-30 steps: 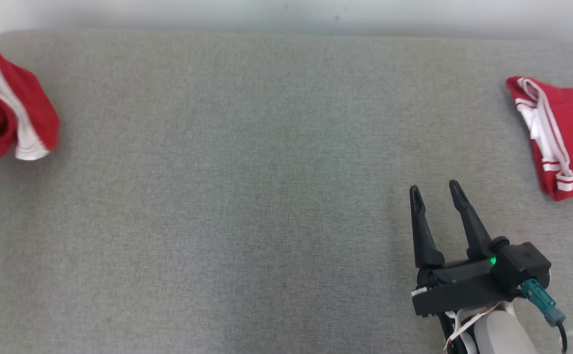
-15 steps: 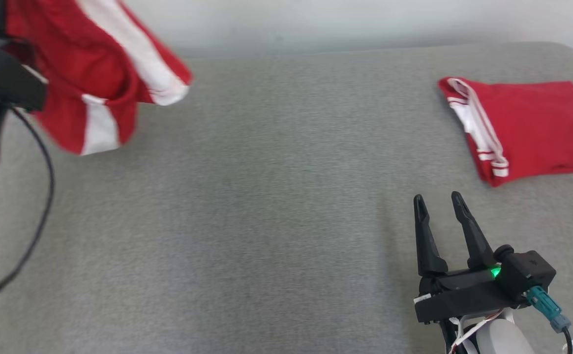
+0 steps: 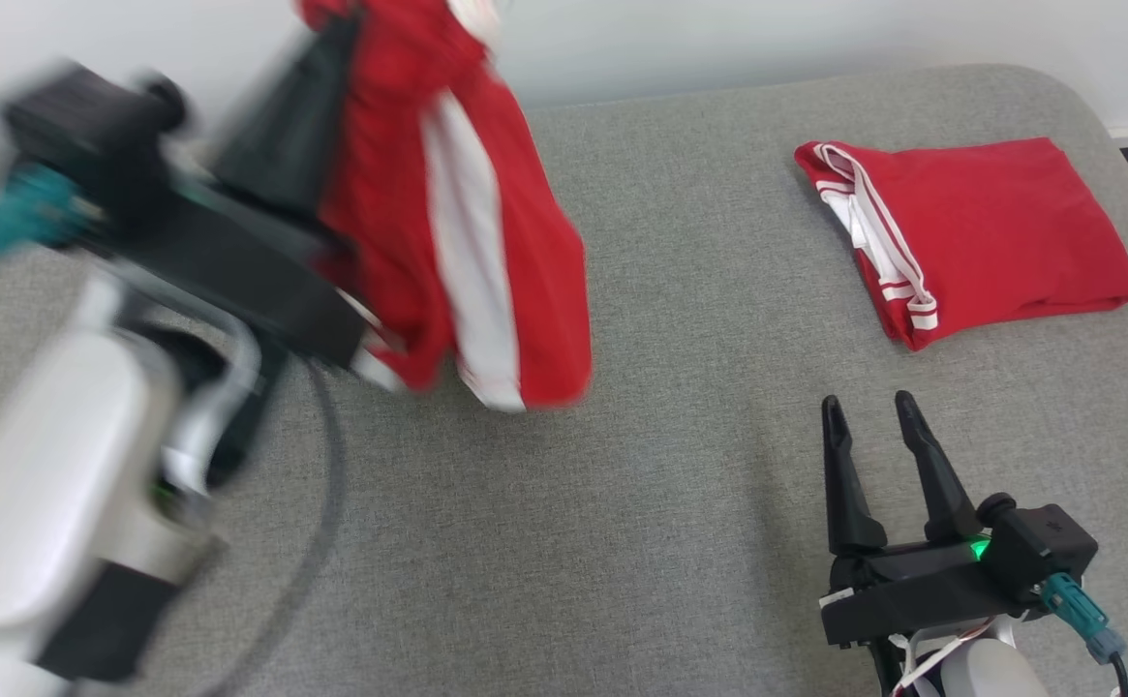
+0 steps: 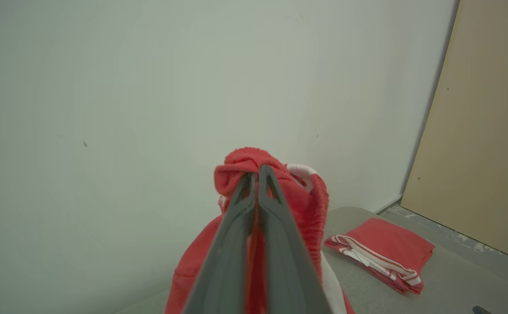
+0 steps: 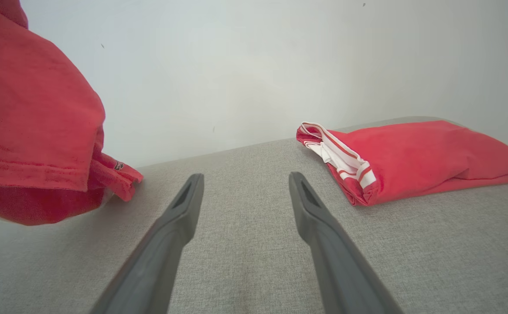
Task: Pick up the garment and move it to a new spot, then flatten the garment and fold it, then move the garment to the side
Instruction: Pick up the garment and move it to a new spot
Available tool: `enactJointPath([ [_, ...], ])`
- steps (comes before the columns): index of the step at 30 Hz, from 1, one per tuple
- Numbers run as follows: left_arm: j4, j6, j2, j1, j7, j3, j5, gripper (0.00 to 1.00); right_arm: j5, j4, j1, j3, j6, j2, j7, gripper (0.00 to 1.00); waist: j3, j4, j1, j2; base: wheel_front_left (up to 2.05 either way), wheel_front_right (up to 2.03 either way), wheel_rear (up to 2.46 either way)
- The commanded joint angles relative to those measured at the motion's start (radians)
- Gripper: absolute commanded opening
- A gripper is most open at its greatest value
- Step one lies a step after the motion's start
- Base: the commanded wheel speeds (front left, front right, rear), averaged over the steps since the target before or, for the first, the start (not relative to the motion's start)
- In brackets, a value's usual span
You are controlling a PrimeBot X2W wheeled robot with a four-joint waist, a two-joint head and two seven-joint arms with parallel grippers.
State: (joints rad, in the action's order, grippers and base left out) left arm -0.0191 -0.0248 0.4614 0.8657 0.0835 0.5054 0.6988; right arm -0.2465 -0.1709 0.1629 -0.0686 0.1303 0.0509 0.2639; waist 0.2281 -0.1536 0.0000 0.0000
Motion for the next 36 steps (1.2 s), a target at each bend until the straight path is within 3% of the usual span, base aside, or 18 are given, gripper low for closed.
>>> enactJointPath([
  [1,0.006,0.007,-0.022,-0.032,-0.008,0.014,0.02,0.0,0.0,0.0,0.002,-0.001,0.0,-0.001,0.0,1.0,0.001,0.001,0.0,0.0,0.0,0.0,0.0],
  [7,0.11,0.035,-0.106,-0.161,-0.043,0.1,0.055,0.0,-0.002,-0.015,0.017,-0.026,0.0,-0.001,0.0,1.0,-0.009,-0.015,0.0,0.0,0.0,0.0,0.0],
  [10,0.239,0.065,-0.159,-0.245,-0.079,0.146,0.082,0.0,-0.008,-0.017,0.012,-0.036,0.0,-0.001,0.0,1.0,-0.013,-0.029,0.0,0.0,0.0,0.0,0.0],
  [18,0.461,0.115,-0.246,-0.286,-0.158,0.244,0.053,0.0,-0.001,-0.023,-0.002,-0.025,0.0,-0.001,0.0,1.0,-0.024,-0.028,0.0,0.0,0.0,0.0,0.0],
  [20,0.488,0.121,-0.26,-0.279,-0.185,0.254,0.047,0.73,0.003,-0.023,-0.01,-0.021,0.0,-0.001,0.0,1.0,-0.034,-0.019,0.0,0.0,0.0,0.0,0.0],
  [21,0.499,0.123,-0.262,-0.274,-0.196,0.256,0.04,1.0,0.004,-0.025,-0.014,-0.022,0.0,-0.001,0.0,1.0,-0.039,-0.015,0.0,0.0,0.0,0.0,0.0],
  [28,0.497,0.122,-0.261,-0.269,-0.268,0.248,0.025,1.0,0.007,-0.025,-0.04,-0.013,0.0,-0.001,0.0,1.0,-0.091,0.032,0.0,0.0,0.0,0.0,0.0],
  [36,0.405,0.05,-0.163,-0.338,-0.341,0.151,-0.013,1.0,0.021,-0.018,-0.068,0.002,0.0,-0.001,0.0,1.0,-0.15,0.08,0.0,0.0,0.0,0.0,0.0],
])
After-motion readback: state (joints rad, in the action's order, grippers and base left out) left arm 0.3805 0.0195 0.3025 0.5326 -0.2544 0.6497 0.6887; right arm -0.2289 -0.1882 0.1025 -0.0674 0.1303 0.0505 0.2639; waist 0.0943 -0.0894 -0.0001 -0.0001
